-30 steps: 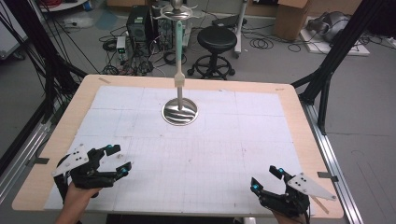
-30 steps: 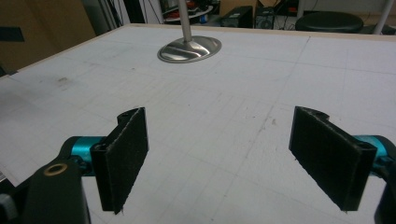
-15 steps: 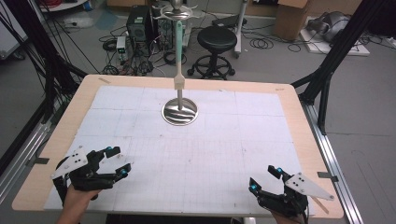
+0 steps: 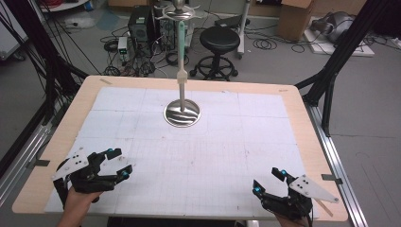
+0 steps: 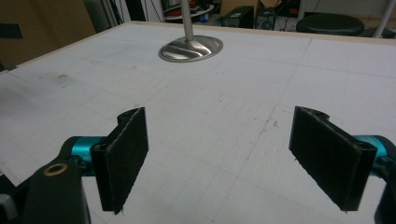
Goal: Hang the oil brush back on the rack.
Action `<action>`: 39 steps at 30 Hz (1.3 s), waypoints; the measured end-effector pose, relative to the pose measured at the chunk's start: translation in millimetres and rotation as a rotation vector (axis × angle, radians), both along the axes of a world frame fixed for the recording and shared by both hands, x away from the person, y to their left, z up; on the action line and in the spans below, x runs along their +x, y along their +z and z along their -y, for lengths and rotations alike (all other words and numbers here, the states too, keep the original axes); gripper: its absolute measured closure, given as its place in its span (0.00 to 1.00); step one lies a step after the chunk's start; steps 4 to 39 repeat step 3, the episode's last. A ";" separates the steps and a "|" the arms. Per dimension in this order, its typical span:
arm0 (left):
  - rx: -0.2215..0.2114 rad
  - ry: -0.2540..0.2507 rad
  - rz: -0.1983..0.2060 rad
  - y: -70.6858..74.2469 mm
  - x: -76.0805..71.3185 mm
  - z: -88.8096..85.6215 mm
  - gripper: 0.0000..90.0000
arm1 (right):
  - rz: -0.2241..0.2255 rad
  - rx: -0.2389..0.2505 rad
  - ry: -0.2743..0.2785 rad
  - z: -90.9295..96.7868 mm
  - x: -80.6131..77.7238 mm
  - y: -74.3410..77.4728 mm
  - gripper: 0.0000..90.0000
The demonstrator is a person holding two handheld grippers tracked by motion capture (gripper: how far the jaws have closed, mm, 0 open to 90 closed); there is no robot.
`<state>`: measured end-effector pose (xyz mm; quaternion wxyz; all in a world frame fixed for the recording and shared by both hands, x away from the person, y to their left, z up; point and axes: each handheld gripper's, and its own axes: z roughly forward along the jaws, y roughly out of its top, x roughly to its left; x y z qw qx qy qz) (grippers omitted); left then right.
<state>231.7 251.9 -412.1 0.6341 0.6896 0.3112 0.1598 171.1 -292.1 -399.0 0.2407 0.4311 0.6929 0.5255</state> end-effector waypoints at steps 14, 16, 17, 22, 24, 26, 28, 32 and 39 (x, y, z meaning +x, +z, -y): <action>-0.006 0.006 -0.001 -0.2 0.1 -1.0 0.24 | -0.005 0.001 -0.004 0.4 -0.5 0.2 0.21; -0.006 0.006 -0.001 -0.2 0.1 -1.0 0.24 | -0.005 0.001 -0.004 0.4 -0.5 0.2 0.21; -0.006 0.006 -0.001 -0.2 0.1 -1.0 0.24 | -0.005 0.001 -0.004 0.4 -0.5 0.2 0.21; -0.006 0.006 -0.001 -0.2 0.1 -1.0 0.24 | -0.005 0.001 -0.004 0.4 -0.5 0.2 0.21; -0.006 0.006 -0.001 -0.2 0.1 -1.0 0.24 | -0.005 0.001 -0.004 0.4 -0.5 0.2 0.21; -0.006 0.006 -0.001 -0.2 0.1 -1.0 0.24 | -0.005 0.001 -0.004 0.4 -0.5 0.2 0.21; -0.006 0.006 -0.001 -0.2 0.1 -1.0 0.24 | -0.005 0.001 -0.004 0.4 -0.5 0.2 0.21; -0.006 0.006 -0.001 -0.2 0.1 -1.0 0.24 | -0.005 0.001 -0.004 0.4 -0.5 0.2 0.21; -0.006 0.006 -0.001 -0.2 0.1 -1.0 0.24 | -0.005 0.001 -0.004 0.4 -0.5 0.2 0.21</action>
